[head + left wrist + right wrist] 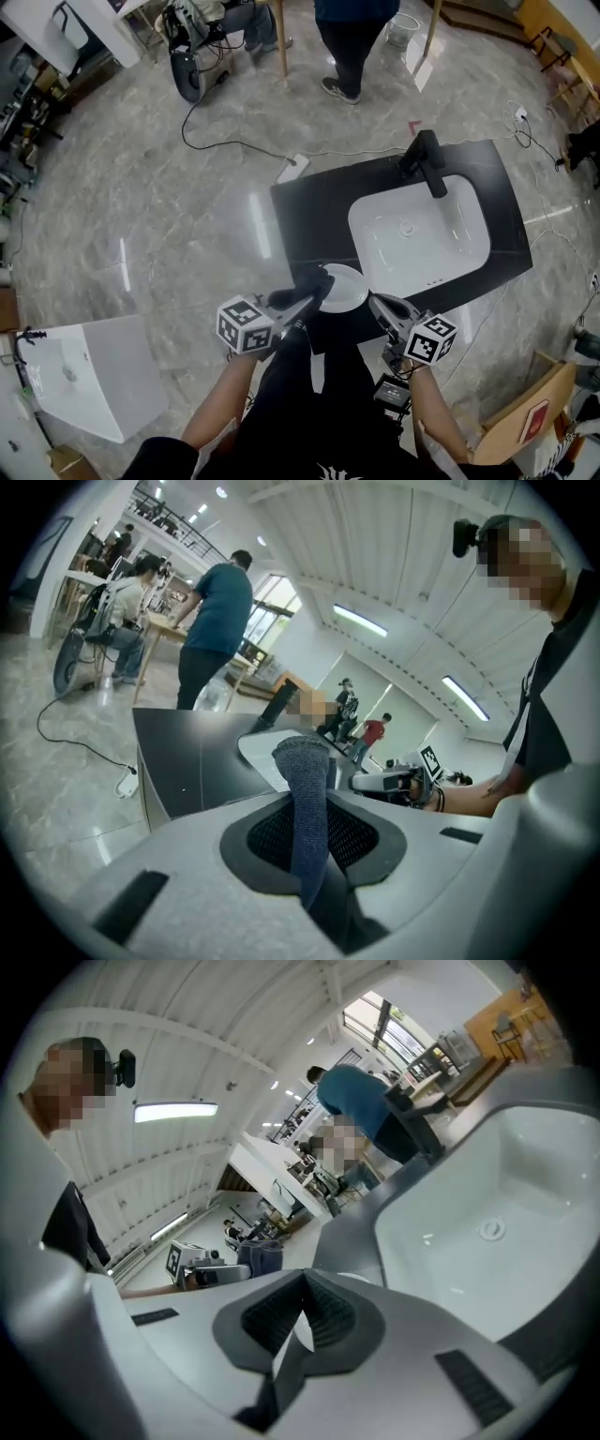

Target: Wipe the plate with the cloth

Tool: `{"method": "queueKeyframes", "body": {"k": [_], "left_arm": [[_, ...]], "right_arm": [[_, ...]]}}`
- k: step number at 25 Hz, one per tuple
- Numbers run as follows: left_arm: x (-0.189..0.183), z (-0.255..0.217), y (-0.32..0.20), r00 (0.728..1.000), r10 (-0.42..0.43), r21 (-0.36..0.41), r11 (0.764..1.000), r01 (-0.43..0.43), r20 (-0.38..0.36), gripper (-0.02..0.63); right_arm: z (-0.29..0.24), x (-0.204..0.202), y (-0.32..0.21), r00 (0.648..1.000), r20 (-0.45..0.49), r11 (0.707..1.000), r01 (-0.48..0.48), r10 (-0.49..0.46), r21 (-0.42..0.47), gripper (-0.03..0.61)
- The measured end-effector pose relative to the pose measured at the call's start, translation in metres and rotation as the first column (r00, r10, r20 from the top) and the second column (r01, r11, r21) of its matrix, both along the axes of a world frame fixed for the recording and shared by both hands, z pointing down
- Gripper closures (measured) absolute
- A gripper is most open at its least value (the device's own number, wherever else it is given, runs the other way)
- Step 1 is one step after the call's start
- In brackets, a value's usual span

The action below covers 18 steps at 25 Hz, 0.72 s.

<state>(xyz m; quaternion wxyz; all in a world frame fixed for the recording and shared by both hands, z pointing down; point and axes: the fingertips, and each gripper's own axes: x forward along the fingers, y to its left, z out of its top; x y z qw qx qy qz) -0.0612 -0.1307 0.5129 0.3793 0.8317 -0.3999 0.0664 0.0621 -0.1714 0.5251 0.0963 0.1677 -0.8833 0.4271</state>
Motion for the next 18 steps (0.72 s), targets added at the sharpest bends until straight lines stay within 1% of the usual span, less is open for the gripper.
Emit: {"method": "queueKeyframes", "body": {"k": [3, 5, 8, 12, 18], "left_arm": [[0.009, -0.023, 0.007, 1.0, -0.011, 0.052, 0.999, 0.011, -0.012, 0.563], [0.014, -0.035, 0.012, 1.0, -0.022, 0.078, 0.997, 0.024, -0.019, 0.563], [0.016, -0.05, 0.016, 0.999, -0.044, 0.105, 0.994, 0.045, -0.007, 0.563], [0.026, -0.06, 0.021, 0.997, -0.071, 0.125, 0.99, 0.071, -0.003, 0.563], [0.043, -0.071, 0.026, 0.997, -0.066, 0.148, 0.987, 0.059, 0.037, 0.563]], "right_arm": [[-0.032, -0.007, 0.007, 0.997, 0.05, 0.995, 0.056, -0.06, 0.085, 0.574], [-0.047, -0.007, 0.011, 0.993, 0.075, 0.99, 0.084, -0.093, 0.116, 0.574], [-0.064, -0.006, 0.013, 0.988, 0.097, 0.983, 0.107, -0.123, 0.151, 0.575], [-0.075, 0.002, 0.011, 0.984, 0.114, 0.975, 0.114, -0.137, 0.19, 0.575], [-0.089, 0.006, 0.015, 0.978, 0.147, 0.97, 0.114, -0.148, 0.217, 0.575]]}}
